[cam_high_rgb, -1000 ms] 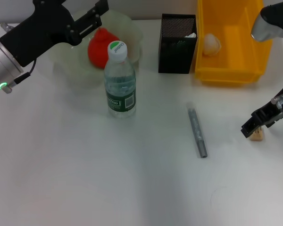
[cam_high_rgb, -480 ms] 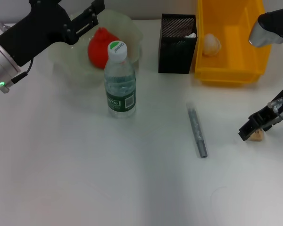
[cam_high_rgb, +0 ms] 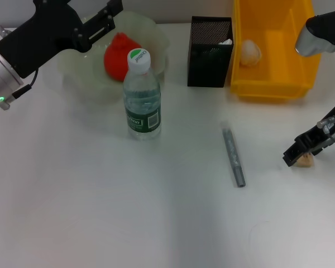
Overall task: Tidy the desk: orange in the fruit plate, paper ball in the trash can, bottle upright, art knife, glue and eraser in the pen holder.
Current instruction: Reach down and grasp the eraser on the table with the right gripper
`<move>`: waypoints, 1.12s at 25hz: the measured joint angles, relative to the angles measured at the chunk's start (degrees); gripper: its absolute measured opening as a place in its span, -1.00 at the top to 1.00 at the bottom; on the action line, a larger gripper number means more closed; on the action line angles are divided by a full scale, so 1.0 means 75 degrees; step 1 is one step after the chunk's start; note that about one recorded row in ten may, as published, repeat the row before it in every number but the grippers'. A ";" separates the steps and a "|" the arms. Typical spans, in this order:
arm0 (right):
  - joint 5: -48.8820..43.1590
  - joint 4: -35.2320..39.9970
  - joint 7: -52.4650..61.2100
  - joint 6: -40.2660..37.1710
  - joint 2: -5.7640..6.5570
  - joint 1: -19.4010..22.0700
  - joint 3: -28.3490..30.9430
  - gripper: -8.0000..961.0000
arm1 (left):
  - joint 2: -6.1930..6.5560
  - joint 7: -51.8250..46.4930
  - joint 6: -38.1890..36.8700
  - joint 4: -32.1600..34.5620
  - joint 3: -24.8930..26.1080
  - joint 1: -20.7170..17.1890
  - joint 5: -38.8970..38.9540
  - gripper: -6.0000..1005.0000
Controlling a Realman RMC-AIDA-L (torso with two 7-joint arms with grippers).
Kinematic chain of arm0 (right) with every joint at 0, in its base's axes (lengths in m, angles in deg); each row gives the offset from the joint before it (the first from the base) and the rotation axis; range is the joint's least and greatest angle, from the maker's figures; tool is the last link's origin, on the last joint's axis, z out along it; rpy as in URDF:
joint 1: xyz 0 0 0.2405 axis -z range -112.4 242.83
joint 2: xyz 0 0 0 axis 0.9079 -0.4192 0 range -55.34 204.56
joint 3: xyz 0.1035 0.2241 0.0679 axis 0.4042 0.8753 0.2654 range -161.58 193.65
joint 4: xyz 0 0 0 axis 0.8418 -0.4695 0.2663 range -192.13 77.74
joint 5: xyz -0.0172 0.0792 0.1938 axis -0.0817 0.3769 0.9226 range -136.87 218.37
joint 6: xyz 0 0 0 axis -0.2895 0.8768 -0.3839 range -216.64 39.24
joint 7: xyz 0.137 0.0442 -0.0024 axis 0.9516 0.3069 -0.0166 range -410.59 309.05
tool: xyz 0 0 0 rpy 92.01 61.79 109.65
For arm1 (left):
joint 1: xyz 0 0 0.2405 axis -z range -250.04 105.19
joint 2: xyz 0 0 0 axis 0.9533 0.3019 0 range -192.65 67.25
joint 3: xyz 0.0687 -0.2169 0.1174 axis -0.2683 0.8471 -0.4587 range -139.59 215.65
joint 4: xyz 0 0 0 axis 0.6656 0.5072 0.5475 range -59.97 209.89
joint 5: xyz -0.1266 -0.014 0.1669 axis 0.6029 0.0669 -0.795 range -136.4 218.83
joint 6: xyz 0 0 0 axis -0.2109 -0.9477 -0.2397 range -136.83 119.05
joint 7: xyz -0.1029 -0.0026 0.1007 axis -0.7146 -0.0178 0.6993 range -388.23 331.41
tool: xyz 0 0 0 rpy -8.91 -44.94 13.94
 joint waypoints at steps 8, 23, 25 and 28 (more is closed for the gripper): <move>-0.0001 -0.0009 0.0014 0.0006 0.0016 0.0010 0.0040 -0.36 | 0.0001 0.0001 0.0009 0.0000 0.0081 0.0014 -0.0032 -0.33; -0.0013 0.0031 0.0007 0.0098 0.0048 0.0083 0.0151 -0.34 | -0.0011 0.0000 0.0094 -0.0008 0.0081 0.0058 -0.0047 -0.33; -0.0013 0.0027 -0.0003 0.0117 0.0047 0.0083 0.0151 -0.33 | -0.0012 0.0001 0.0094 -0.0010 0.0081 0.0058 -0.0048 -0.33; -0.0013 0.0018 -0.0021 0.0157 0.0045 0.0083 0.0151 -0.33 | -0.0012 0.0000 0.0094 -0.0011 0.0081 0.0058 -0.0048 -0.33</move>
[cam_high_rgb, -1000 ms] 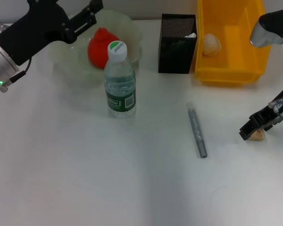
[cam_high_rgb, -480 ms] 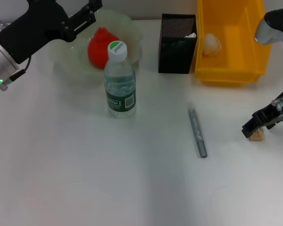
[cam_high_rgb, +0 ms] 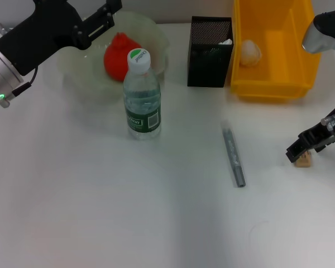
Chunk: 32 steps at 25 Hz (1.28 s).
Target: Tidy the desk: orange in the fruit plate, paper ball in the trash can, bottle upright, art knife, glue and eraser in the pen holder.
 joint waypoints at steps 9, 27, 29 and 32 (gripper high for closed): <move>0.0000 -0.0300 -0.0006 0.0143 -0.0013 -0.0067 -0.0052 -0.32 | 0.0000 0.0000 -0.0001 0.0000 0.0000 -0.0016 0.0001 -0.33; 0.0001 -0.0331 0.0020 0.0136 -0.0015 -0.0095 -0.0032 0.15 | 0.0001 0.0000 -0.0001 0.0000 0.0001 -0.0050 0.0001 -0.33; 0.0001 -0.0331 0.0021 0.0143 -0.0015 -0.0094 -0.0022 0.18 | 0.0000 0.0000 -0.0001 0.0000 0.0000 -0.0050 0.0001 -0.33; 0.0001 -0.0331 0.0025 0.0145 -0.0015 -0.0094 -0.0014 0.29 | 0.0000 0.0000 -0.0001 0.0000 0.0000 -0.0056 0.0018 -0.33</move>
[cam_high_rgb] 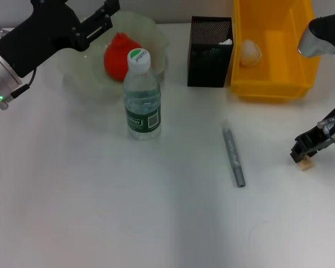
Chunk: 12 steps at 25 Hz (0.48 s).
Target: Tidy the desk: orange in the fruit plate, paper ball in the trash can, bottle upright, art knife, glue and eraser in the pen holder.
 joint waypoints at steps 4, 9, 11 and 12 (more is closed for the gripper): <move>0.0000 0.0000 0.0040 -0.0002 0.0018 0.0000 0.0026 0.39 | 0.0000 0.0000 -0.0001 0.0000 0.0000 -0.0003 0.0016 -0.33; 0.0125 0.0244 -0.0069 -0.0060 0.0025 0.0113 0.0641 0.46 | 0.0000 0.0056 -0.0024 0.0000 0.0003 -0.0011 0.0026 -0.33; 0.0736 0.0734 -0.0561 -0.0058 0.0002 0.0442 0.1539 0.46 | -0.0002 0.0061 -0.0035 0.0000 0.0021 -0.0016 0.0030 -0.33; 0.0736 0.0734 -0.0561 -0.0058 0.0002 0.0442 0.1539 0.45 | -0.0005 0.0062 -0.0035 -0.0001 0.0034 -0.0016 0.0033 -0.33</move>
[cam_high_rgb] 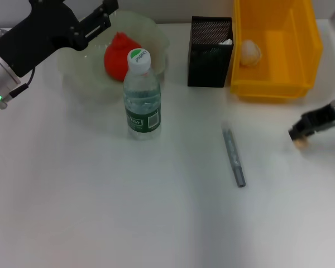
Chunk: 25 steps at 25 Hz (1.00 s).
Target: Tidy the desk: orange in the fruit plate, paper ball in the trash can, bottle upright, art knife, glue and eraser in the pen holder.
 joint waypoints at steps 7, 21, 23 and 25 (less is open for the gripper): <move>0.6076 -0.1987 -0.4663 0.0332 0.0282 0.0994 0.2710 0.43 | -0.0030 0.0214 0.0001 -0.0257 0.0121 0.0067 0.0086 -0.33; 0.8606 -0.4484 -0.9311 0.4844 0.0132 -0.0593 0.1312 0.39 | -0.0033 0.0310 -0.0059 -0.0399 0.0153 0.0174 0.0192 -0.33; 0.8548 -0.4630 -0.9304 0.5276 0.0139 -0.0847 0.0823 0.38 | -0.0039 0.0311 -0.0060 -0.0399 0.0153 0.0152 0.0207 -0.33; 0.8527 -0.4713 -0.9296 0.5557 0.0130 -0.1013 0.0448 0.38 | -0.0041 0.0312 -0.0060 -0.0401 0.0153 0.0126 0.0258 -0.33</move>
